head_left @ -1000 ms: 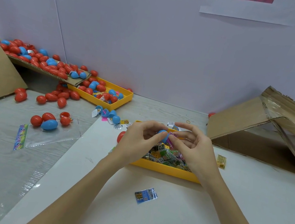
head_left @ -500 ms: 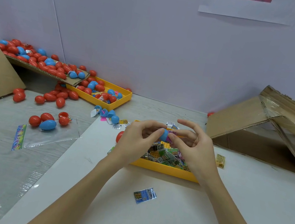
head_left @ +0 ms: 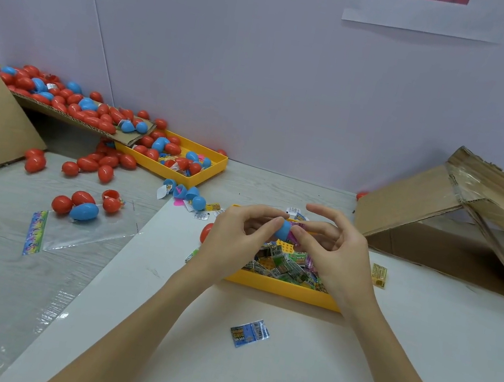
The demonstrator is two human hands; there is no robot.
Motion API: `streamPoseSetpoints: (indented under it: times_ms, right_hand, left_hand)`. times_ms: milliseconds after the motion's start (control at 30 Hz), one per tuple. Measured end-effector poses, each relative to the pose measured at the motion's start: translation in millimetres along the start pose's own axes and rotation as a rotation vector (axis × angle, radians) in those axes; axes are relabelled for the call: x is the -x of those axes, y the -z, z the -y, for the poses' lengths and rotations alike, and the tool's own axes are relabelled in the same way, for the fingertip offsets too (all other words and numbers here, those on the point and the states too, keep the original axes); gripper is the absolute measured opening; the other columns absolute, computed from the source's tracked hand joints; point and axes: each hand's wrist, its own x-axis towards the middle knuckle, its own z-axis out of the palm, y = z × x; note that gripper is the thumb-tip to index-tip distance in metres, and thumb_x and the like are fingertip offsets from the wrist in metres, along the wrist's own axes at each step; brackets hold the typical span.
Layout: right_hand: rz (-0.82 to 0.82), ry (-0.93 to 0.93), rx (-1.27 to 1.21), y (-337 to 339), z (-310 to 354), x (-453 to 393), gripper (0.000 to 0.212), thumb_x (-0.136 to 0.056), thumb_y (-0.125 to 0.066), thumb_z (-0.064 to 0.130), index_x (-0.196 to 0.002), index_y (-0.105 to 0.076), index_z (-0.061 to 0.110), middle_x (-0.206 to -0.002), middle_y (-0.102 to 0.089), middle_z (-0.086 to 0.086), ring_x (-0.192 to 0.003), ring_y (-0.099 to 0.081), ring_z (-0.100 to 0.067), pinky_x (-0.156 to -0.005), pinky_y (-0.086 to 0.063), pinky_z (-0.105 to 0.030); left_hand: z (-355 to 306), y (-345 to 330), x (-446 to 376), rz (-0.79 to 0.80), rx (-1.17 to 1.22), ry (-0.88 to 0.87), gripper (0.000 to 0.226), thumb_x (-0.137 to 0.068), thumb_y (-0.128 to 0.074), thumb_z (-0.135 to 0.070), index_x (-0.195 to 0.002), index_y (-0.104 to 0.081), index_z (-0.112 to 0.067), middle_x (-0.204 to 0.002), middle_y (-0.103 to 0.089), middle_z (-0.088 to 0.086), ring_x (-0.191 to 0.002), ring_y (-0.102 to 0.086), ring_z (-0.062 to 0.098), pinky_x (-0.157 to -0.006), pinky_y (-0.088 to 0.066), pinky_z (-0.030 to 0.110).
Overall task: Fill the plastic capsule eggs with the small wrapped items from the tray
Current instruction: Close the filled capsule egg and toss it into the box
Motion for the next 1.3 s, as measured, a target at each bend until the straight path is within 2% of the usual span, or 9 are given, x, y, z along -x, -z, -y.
streamPoseSetpoints:
  times_ms: [133, 633, 833, 1167, 1300]
  right_hand:
    - [-0.006, 0.000, 0.008, 0.1, 0.2, -0.2, 0.040, -0.087, -0.078, 0.015, -0.125, -0.064, 0.015, -0.091, -0.080, 0.004, -0.082, -0.077, -0.014, -0.074, -0.060, -0.023]
    - [-0.019, -0.025, -0.011, -0.6, 0.5, 0.0, 0.037, -0.087, -0.078, 0.014, -0.122, -0.065, 0.014, -0.090, -0.080, 0.001, -0.082, -0.077, -0.016, -0.073, -0.061, -0.024]
    - [-0.022, -0.024, -0.010, -0.9, 1.3, 0.0, 0.033, -0.088, -0.078, 0.014, -0.119, -0.067, 0.013, -0.088, -0.080, 0.001, -0.086, -0.077, -0.014, -0.073, -0.060, -0.021]
    - [-0.003, -0.073, 0.045, 1.4, 0.3, 0.1, 0.030, -0.088, -0.078, 0.022, -0.116, -0.071, 0.017, -0.087, -0.080, 0.002, -0.084, -0.077, -0.015, -0.079, -0.063, -0.030]
    - [-0.016, -0.087, 0.041, 0.3, 3.2, 1.2, 0.031, -0.086, -0.079, 0.024, -0.116, -0.071, 0.019, -0.089, -0.080, 0.003, -0.085, -0.078, -0.015, -0.079, -0.064, -0.034]
  left_hand:
    - [-0.4, 0.1, 0.5, 0.008, -0.010, -0.010, 0.027, -0.102, -0.059, -0.018, -0.126, -0.071, -0.011, -0.111, -0.073, 0.005, -0.097, -0.070, 0.010, -0.081, -0.057, 0.018]
    - [-0.1, -0.3, 0.4, 0.004, 0.005, -0.002, 0.028, -0.102, -0.060, -0.020, -0.125, -0.072, -0.012, -0.110, -0.074, 0.004, -0.094, -0.070, 0.009, -0.080, -0.057, 0.018]
    - [1.0, -1.4, -0.3, 0.011, 0.001, -0.002, 0.025, -0.101, -0.061, -0.021, -0.122, -0.073, -0.013, -0.109, -0.074, 0.002, -0.097, -0.070, 0.009, -0.079, -0.057, 0.018]
    - [2.2, -1.4, 0.4, 0.018, 0.005, -0.019, 0.024, -0.099, -0.064, -0.020, -0.121, -0.073, -0.013, -0.108, -0.074, 0.002, -0.099, -0.071, 0.010, -0.085, -0.061, 0.027]
    - [-1.4, -3.9, 3.8, -0.063, 0.070, -0.041, 0.024, -0.095, -0.070, -0.018, -0.118, -0.072, -0.011, -0.104, -0.076, 0.003, -0.095, -0.074, 0.012, -0.082, -0.063, 0.032]
